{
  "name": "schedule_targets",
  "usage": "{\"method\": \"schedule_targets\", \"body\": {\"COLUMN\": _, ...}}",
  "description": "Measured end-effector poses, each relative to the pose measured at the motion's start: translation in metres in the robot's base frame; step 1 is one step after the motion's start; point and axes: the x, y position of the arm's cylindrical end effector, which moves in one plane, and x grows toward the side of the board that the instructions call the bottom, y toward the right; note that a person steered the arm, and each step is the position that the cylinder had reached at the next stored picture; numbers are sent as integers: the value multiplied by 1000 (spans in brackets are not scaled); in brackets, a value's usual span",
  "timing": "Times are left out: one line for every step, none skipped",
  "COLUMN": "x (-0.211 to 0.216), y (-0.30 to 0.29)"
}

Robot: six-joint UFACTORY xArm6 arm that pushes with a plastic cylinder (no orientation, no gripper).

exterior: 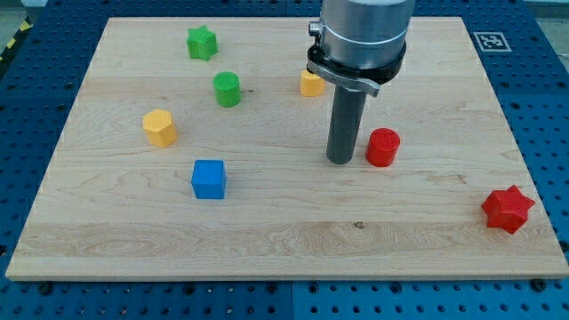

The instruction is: Push the red circle to the red star

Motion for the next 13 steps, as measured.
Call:
{"method": "schedule_targets", "body": {"x": 0, "y": 0}}
{"method": "schedule_targets", "body": {"x": 14, "y": 0}}
{"method": "schedule_targets", "body": {"x": -8, "y": 0}}
{"method": "schedule_targets", "body": {"x": -44, "y": -1}}
{"method": "schedule_targets", "body": {"x": -20, "y": 53}}
{"method": "schedule_targets", "body": {"x": -9, "y": 51}}
{"method": "schedule_targets", "body": {"x": 9, "y": 47}}
{"method": "schedule_targets", "body": {"x": 23, "y": 103}}
{"method": "schedule_targets", "body": {"x": 23, "y": 104}}
{"method": "schedule_targets", "body": {"x": 8, "y": 106}}
{"method": "schedule_targets", "body": {"x": 10, "y": 125}}
{"method": "schedule_targets", "body": {"x": 10, "y": 140}}
{"method": "schedule_targets", "body": {"x": 12, "y": 140}}
